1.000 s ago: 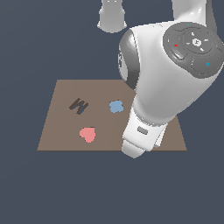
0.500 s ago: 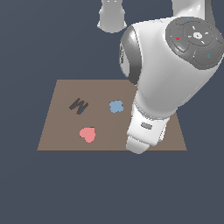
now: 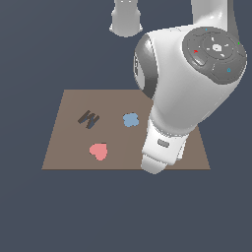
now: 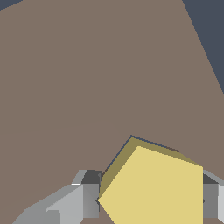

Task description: Insert a designated object into the corresponding slot on a board.

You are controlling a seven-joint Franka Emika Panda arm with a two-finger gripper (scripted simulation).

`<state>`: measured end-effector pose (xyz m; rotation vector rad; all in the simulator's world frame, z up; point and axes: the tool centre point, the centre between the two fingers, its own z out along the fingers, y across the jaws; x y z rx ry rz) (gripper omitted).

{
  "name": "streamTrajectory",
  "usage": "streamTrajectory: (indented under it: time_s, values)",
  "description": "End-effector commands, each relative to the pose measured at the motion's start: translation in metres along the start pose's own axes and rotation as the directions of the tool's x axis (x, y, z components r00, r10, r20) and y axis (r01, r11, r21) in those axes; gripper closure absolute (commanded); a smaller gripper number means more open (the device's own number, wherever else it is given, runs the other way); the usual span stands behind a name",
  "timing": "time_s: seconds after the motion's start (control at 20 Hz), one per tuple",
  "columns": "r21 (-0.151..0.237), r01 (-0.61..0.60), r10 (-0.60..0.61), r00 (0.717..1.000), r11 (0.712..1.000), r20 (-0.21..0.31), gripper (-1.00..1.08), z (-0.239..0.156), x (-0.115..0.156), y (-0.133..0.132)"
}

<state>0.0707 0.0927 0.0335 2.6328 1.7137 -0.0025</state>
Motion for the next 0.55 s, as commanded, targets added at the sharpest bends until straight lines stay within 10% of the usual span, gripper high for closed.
streamTrajectory:
  time_s: [0.0,0.05,0.5]
  values:
    - [0.000,-0.001,0.001,1.000,1.000,0.000,1.08,0.0030,0.0001,0.0003]
    - [0.000,-0.001,0.001,1.000,1.000,0.000,-0.92,0.0030,0.0001,0.0003]
    - [0.000,-0.001,0.001,1.000,1.000,0.000,-0.92,0.0030,0.0001,0.0003]
